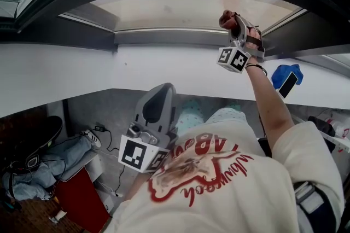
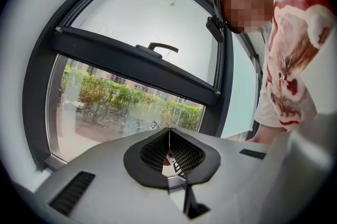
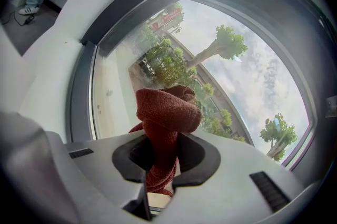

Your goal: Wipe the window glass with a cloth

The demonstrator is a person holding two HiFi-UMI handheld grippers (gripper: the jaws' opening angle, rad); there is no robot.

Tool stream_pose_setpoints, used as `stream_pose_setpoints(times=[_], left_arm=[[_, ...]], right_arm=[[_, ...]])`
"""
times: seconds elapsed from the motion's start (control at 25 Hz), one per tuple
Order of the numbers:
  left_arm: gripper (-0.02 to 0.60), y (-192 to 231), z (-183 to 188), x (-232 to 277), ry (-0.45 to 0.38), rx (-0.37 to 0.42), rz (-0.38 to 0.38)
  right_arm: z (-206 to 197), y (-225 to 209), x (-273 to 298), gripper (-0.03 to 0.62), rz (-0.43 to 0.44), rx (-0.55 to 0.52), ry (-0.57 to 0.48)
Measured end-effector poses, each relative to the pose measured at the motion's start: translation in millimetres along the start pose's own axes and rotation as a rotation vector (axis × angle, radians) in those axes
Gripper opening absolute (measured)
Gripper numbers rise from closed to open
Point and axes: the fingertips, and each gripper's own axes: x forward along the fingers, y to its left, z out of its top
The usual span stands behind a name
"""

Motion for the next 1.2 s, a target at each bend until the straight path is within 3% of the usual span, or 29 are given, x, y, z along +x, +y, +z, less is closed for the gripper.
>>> stream_pose_setpoints(times=[1.2], left_arm=[[0.021, 10, -12, 4, 0.049, -0.016, 0.022]], right_arm=[[-20, 53, 18, 0.074, 0.105, -0.035, 0.036]])
